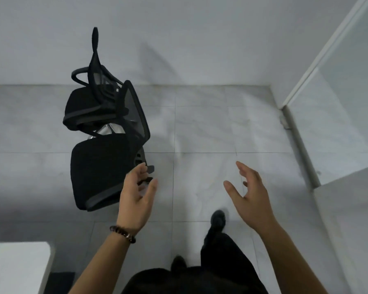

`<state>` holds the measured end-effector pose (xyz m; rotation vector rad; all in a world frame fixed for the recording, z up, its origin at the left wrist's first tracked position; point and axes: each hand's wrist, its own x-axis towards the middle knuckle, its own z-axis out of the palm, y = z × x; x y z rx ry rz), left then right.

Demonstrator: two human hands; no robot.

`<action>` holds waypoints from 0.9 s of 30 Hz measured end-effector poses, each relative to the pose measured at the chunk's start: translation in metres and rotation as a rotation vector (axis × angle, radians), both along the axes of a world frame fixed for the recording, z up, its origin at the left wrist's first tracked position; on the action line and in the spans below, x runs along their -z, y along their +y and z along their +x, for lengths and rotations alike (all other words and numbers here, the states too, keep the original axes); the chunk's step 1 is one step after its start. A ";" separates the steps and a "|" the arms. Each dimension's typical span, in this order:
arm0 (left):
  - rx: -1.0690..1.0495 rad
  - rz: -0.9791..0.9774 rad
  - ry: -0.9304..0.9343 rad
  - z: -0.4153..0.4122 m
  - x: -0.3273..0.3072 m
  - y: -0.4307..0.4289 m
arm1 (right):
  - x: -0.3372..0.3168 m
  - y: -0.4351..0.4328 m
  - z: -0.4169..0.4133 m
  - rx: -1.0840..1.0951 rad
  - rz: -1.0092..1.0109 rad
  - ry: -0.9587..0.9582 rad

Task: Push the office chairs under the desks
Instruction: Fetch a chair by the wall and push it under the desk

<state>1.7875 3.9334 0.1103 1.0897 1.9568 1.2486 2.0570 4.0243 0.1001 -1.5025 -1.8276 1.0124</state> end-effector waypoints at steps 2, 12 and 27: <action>-0.032 -0.029 -0.002 -0.015 0.018 0.048 | 0.022 0.058 -0.014 -0.022 -0.034 0.000; -0.486 -0.181 -0.106 -0.079 0.041 0.251 | 0.038 0.378 -0.154 -0.530 -0.115 -0.104; -1.081 -0.315 -0.086 -0.153 0.108 0.372 | 0.047 0.552 -0.457 -1.406 0.126 -0.384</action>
